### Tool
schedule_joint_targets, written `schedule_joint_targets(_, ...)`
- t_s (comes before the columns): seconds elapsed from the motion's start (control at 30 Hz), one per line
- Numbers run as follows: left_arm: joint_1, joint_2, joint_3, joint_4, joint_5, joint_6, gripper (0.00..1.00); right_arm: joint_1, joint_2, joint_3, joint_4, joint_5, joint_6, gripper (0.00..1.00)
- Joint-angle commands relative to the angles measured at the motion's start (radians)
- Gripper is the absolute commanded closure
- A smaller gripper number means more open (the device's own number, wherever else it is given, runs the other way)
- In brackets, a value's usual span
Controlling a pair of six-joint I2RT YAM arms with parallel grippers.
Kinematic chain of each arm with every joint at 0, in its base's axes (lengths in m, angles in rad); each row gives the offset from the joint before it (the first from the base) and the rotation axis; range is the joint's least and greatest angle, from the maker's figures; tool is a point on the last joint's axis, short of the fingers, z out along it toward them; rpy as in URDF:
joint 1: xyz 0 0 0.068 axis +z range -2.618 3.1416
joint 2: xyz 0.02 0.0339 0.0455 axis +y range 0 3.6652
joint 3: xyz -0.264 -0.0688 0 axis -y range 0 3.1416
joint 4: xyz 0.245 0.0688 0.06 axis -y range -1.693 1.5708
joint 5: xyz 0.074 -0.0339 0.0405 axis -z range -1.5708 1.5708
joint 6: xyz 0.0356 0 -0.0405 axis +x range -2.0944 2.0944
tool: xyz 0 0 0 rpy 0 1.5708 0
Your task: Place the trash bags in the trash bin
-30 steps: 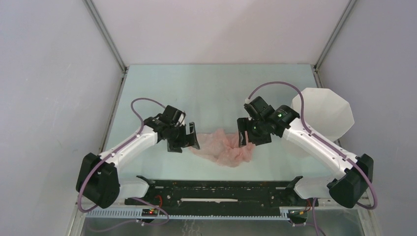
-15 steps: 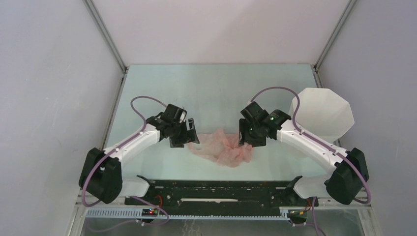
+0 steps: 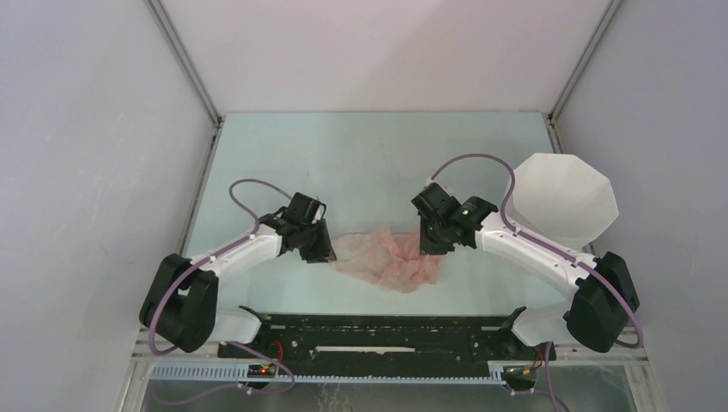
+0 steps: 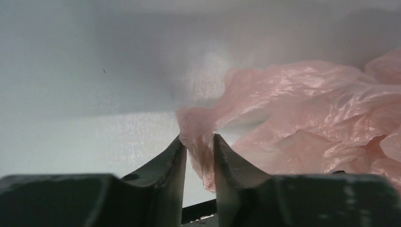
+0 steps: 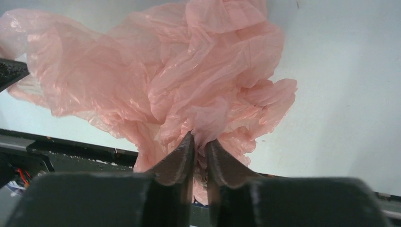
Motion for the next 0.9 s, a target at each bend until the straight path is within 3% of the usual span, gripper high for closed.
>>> schedule_joint_targets(0.0, 0.015, -0.034, -0.023, 0.07, -0.007, -0.007, 0.77, 0.005, -0.023, -0.014, 0.019, 0.032, 0.008, 0.88)
schedule_joint_targets(0.17, 0.103, -0.074, 0.013, 0.061, 0.045, -0.037, 0.96, -0.059, -0.009, 0.024, 0.05, -0.064, -0.079, 1.0)
schedule_joint_targets(0.27, 0.205, -0.037, 0.2, -0.032, 0.058, -0.056, 1.0, -0.178, 0.106, 0.219, 0.028, -0.19, -0.14, 1.0)
schedule_joint_targets(0.33, 0.248, 0.009, 0.422, -0.154, 0.039, -0.064, 1.0, -0.252, 0.211, 0.476, -0.07, -0.231, -0.16, 1.0)
schedule_joint_targets(0.4, 0.244, 0.034, 0.792, -0.285, -0.008, -0.042, 1.0, -0.252, 0.31, 0.853, -0.236, -0.22, -0.207, 1.0)
schedule_joint_targets(0.47, 0.173, 0.019, 1.112, -0.355, -0.141, 0.031, 1.0, -0.188, 0.388, 1.28, -0.377, -0.153, -0.277, 1.0)
schedule_joint_targets(0.53, 0.059, -0.019, 1.276, -0.324, -0.273, 0.148, 1.0, -0.091, 0.413, 1.574, -0.38, -0.043, -0.356, 1.0)
schedule_joint_targets(0.57, 0.008, -0.056, 1.259, -0.269, -0.314, 0.198, 1.0, -0.036, 0.374, 1.55, -0.322, 0.035, -0.41, 1.0)
schedule_joint_targets(0.6, -0.019, -0.1, 1.194, -0.215, -0.337, 0.206, 1.0, 0.024, 0.307, 1.396, -0.226, 0.104, -0.468, 1.0)
schedule_joint_targets(0.7, 0.003, -0.218, 0.818, -0.133, -0.357, 0.081, 1.0, 0.084, 0.049, 0.749, 0.163, 0.163, -0.558, 1.0)
schedule_joint_targets(0.77, 0.042, -0.239, 0.551, -0.148, -0.29, 0.012, 1.0, 0.054, -0.055, 0.425, 0.285, 0.119, -0.481, 1.0)
schedule_joint_targets(0.87, 0.062, -0.259, 0.189, -0.137, -0.168, -0.089, 1.0, -0.033, 0.0, 0.172, 0.229, -0.115, -0.353, 1.0)
